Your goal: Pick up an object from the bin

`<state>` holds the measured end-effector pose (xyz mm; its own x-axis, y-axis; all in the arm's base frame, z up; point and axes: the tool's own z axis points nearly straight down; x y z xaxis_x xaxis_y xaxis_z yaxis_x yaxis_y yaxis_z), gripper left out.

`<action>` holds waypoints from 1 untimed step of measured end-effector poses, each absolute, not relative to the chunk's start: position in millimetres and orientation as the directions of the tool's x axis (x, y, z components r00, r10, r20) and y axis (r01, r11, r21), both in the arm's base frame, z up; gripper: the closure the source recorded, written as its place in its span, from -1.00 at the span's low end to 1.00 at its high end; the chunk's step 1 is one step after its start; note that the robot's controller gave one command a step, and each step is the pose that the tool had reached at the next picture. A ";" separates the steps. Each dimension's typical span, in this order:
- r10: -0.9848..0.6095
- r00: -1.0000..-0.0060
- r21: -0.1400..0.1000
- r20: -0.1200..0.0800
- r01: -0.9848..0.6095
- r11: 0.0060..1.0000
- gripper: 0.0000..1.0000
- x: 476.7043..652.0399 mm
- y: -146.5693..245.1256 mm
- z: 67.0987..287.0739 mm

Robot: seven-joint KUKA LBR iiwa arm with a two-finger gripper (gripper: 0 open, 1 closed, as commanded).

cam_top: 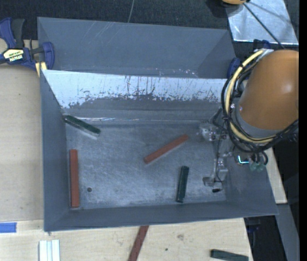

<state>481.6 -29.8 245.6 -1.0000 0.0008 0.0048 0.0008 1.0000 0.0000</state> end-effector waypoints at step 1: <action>0.001 -1.000 0.000 -0.001 0.001 1.000 -1.00 482.3 -29.8 248.4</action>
Offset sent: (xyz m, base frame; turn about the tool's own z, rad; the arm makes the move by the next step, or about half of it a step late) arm 0.0017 0.0148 0.0811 -0.2743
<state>482.3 -29.8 248.4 -1.0000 0.0006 -0.0008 0.0006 1.0000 -0.0002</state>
